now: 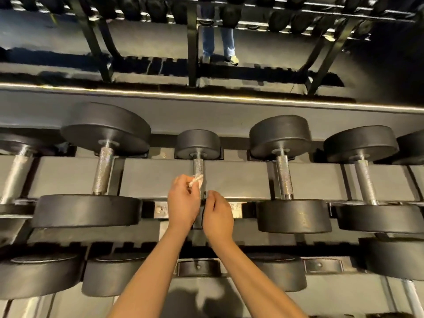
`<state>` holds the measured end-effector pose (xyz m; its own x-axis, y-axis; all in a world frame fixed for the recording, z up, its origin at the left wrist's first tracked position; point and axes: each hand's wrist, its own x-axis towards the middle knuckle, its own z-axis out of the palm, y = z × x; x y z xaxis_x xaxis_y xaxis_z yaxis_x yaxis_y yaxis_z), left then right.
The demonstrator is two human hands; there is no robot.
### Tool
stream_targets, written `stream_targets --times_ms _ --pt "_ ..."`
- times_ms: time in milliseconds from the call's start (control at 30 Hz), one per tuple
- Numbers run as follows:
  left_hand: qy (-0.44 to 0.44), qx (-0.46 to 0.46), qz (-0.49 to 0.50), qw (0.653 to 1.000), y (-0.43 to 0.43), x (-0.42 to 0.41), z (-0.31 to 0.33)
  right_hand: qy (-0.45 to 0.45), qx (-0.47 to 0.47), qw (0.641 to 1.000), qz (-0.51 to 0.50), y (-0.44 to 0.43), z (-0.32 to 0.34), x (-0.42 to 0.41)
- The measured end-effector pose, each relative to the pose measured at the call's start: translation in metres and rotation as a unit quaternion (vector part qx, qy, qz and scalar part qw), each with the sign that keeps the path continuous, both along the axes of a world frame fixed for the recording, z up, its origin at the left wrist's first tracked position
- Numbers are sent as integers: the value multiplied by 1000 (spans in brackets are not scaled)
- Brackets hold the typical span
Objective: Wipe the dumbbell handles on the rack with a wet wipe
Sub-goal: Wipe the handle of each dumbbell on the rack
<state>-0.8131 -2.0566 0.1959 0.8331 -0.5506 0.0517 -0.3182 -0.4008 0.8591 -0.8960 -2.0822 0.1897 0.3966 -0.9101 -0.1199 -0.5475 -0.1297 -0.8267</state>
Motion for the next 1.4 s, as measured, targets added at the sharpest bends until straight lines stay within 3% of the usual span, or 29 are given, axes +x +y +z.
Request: stream_targets --times_ms 233,400,533,767,933,1233,1400 --pt "29 -36 17 999 -3 21 0 26 -39 999 7 -4 2 -2" --pt "-5 32 -17 999 -36 68 15 25 -30 999 0 -4 3 -2" --pt "18 48 -39 998 -44 64 9 26 -31 999 4 -3 0 -1" --pt "-99 62 -131 985 -28 67 7 32 -22 999 12 -5 -3 -1" --pt "-69 55 -74 993 -46 67 6 25 -23 999 13 -4 -4 -2" --pt "-90 108 -203 969 -8 58 8 20 -16 1000 14 -3 -2 -1" --pt "-119 107 -157 975 -20 52 13 21 -9 1000 18 -4 -2 -1"
